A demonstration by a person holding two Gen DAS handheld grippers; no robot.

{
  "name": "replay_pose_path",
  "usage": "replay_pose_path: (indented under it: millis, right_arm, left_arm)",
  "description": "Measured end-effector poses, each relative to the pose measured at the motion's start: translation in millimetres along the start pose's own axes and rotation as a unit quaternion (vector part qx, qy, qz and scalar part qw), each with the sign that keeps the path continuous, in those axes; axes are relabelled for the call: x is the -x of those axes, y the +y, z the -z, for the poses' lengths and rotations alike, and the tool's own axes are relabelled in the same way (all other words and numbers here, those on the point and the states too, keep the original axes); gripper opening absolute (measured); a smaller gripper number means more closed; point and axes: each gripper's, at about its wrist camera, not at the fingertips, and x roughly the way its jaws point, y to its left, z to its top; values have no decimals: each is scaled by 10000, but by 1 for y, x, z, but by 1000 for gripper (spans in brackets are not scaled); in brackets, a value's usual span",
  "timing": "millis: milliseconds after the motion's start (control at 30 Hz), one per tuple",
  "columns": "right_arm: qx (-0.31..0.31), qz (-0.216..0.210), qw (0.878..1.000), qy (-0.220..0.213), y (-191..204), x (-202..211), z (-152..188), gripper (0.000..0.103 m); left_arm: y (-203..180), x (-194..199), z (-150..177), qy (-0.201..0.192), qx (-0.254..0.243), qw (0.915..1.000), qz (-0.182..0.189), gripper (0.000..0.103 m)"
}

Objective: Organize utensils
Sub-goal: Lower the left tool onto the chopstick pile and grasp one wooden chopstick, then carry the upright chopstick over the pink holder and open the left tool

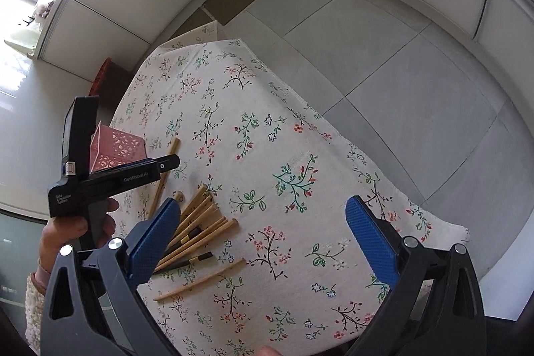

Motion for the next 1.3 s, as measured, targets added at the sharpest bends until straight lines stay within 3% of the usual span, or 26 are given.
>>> replay_pose_path:
  millis: [233, 300, 433, 600, 767, 900, 1067, 1200, 1300]
  right_arm:
    - [-27, 54, 9997, 229, 4, -14, 1, 96]
    - [-23, 57, 9994, 337, 6, -18, 3, 96]
    - [-387, -117, 9964, 749, 2, -31, 14, 95]
    - [-1028, -96, 9848, 1397, 4, -53, 42, 72]
    - [-1298, 287, 9754, 1757, 29, -77, 72, 44]
    - [-1212, 658, 9775, 1595, 61, -90, 82, 27]
    - [-1173, 1121, 9764, 1428, 87, -102, 87, 26]
    - [-1235, 1361, 9749, 1257, 96, -108, 83, 26]
    - [-1183, 1476, 9747, 1189, 98, -109, 83, 15]
  left_arm:
    - [9, -15, 2, 114, -139, 9998, 104, 30]
    - [10, -13, 7, 82, -167, 9998, 85, 16]
    - [11, -7, 30, -281, -326, 9990, -152, 7]
    - [21, 35, 77, -1068, -348, 9929, -400, 6]
    - [32, 122, 125, -2080, -282, 9767, -448, 6]
    - [45, 157, 151, -2671, -149, 9625, -448, 6]
    - [54, 186, 177, -3189, 34, 9473, -320, 6]
    - [56, 199, 188, -3376, 127, 9410, -194, 6]
    - [58, 206, 194, -3411, 172, 9398, -72, 7]
